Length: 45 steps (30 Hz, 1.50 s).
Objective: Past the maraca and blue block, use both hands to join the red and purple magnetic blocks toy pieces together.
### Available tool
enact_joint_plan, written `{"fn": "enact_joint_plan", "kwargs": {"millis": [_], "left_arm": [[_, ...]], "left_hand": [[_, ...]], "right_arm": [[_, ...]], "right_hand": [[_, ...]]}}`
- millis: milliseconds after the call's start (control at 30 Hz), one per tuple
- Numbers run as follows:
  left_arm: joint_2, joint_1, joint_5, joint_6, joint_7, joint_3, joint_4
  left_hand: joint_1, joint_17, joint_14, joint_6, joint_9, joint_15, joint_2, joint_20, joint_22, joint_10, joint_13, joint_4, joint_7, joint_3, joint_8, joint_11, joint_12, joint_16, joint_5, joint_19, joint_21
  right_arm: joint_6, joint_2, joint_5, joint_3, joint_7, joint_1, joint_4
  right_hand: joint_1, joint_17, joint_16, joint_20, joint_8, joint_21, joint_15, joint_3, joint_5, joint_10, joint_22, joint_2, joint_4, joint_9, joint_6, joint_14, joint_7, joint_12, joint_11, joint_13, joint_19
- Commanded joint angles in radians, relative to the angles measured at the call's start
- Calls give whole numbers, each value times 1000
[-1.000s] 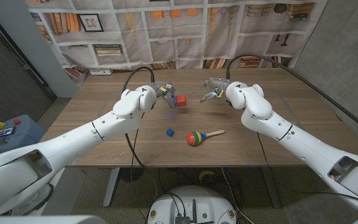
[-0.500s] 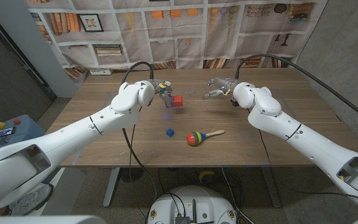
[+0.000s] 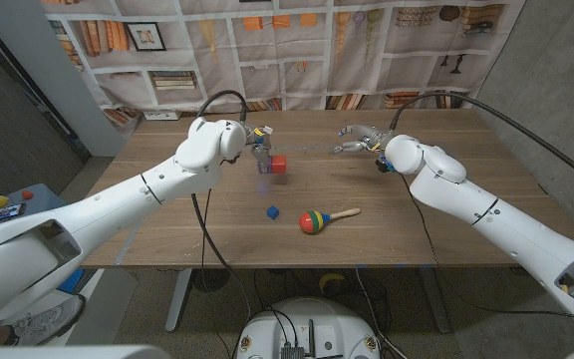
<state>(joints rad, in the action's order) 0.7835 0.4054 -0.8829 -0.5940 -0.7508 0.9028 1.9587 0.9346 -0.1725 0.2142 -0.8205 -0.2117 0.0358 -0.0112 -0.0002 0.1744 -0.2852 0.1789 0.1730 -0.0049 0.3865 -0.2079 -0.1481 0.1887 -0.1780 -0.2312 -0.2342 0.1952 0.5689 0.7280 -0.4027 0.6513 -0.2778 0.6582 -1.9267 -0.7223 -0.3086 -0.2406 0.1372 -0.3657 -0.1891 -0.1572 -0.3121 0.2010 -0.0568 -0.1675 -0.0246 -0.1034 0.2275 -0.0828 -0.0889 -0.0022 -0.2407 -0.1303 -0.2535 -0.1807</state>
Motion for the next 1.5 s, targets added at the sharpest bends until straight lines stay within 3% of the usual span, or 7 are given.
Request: {"fn": "enact_joint_plan", "kwargs": {"millis": [33, 200, 767, 1100, 1233, 1500], "left_arm": [[-21, -24, -107, 49, -141, 22, -31], [-37, -12, -159, 57, -159, 24, -44], [-70, 100, -232, 50, -38, -29, -61], [-84, 130, -239, 38, -19, -40, -74], [-84, 143, -239, 32, -6, -45, -74], [-86, 155, -241, 23, 3, -50, -72]], "left_hand": [[11, -1, -5, -107, -4, 44, -17, 2, 5, 8, 4, -6, -74, 1, 0, 2, -2, -1, -9, 2, 2], [10, -1, -8, -101, -5, 44, -18, 2, 5, 15, 4, -7, -72, 0, 2, 1, -3, -1, -9, 4, 2], [10, -1, -3, -91, -5, 49, -19, 2, 5, 12, 4, -6, -66, -2, 3, 1, 1, -4, -9, 2, 3], [10, 0, -2, -93, -4, 50, -18, 0, 5, 10, 4, -6, -68, -4, 2, 2, 2, -5, -9, 2, 4], [9, 0, -3, -90, -4, 50, -18, 0, 5, 11, 4, -6, -68, -5, 3, 1, 2, -4, -9, 2, 4], [-1, -1, -3, -54, -4, 50, -16, -2, 5, 15, 4, -10, -63, -12, 15, 0, 2, -5, -7, 2, 4]], "right_arm": [[-33, 44, 162, -23, 122, 26, 5], [-65, 53, 216, -39, 171, 42, 20], [-194, 58, 407, -113, 302, 108, 102], [-318, 44, 545, -156, 316, 136, 186], [-375, 36, 591, -168, 316, 144, 223], [-422, 34, 618, -172, 345, 153, 246]], "right_hand": [[7, -6, -6, -3, -1, -9, 0, -3, 0, 12, -3, 10, 6, -1, -16, 11, -6, -6, 3, -4, -12], [14, -6, -9, -10, -2, -9, 7, -1, -3, 24, -3, 15, 8, -3, -27, 18, -11, -11, 10, -4, -16], [43, -8, -19, -36, 1, -12, 32, 4, -15, 67, -3, 33, 13, -9, -57, 43, -17, -24, 33, 0, -37], [68, -9, -17, -59, 16, -7, 37, 12, -22, 79, -2, 41, 19, -16, -46, 40, -8, -24, 37, 6, -33], [84, -7, -14, -79, 26, -5, 57, 18, -24, 84, -1, 42, 22, -22, -43, 34, -9, -21, 43, 10, -34], [104, -4, -13, -93, 37, -4, 74, 25, -26, 95, 0, 45, 25, -29, -47, 39, -10, -20, 56, 18, -36]]}}
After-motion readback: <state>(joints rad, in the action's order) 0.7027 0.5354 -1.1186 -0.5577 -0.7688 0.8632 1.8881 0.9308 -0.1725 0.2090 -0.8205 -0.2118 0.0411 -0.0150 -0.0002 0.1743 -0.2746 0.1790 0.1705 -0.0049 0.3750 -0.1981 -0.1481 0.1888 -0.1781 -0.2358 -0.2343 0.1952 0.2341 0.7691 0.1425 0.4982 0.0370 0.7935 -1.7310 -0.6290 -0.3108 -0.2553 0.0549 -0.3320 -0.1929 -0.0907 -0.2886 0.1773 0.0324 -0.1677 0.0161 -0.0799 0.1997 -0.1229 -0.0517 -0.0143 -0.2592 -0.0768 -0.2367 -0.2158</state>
